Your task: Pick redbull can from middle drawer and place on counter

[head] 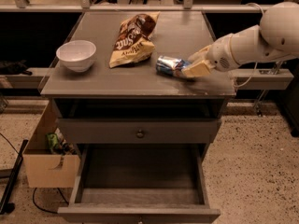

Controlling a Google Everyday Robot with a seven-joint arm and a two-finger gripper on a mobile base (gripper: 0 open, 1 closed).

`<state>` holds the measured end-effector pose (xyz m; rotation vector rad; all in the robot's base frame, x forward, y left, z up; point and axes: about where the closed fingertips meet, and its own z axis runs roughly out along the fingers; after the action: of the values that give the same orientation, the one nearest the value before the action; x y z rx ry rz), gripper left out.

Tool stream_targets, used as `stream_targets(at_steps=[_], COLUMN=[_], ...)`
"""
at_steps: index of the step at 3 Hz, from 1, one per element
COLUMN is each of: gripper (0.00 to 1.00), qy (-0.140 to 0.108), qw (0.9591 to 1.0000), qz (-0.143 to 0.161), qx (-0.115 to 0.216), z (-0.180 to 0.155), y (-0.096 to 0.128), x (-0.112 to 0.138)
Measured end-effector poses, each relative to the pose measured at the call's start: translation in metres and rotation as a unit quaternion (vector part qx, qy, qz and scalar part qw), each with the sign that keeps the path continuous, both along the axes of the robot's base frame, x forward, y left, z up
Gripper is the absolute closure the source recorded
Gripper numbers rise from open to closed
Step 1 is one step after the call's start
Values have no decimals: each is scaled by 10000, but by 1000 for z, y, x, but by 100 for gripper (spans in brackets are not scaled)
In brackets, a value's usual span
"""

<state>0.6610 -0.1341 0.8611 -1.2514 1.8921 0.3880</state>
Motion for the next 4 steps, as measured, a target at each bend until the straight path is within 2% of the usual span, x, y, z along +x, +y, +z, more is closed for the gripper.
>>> stream_targets(at_steps=[1, 4], gripper=[81, 12], qy=[0, 1], qw=[10000, 10000], qz=[0, 1], qx=[0, 0], z=[0, 0], y=[0, 0], x=[0, 0])
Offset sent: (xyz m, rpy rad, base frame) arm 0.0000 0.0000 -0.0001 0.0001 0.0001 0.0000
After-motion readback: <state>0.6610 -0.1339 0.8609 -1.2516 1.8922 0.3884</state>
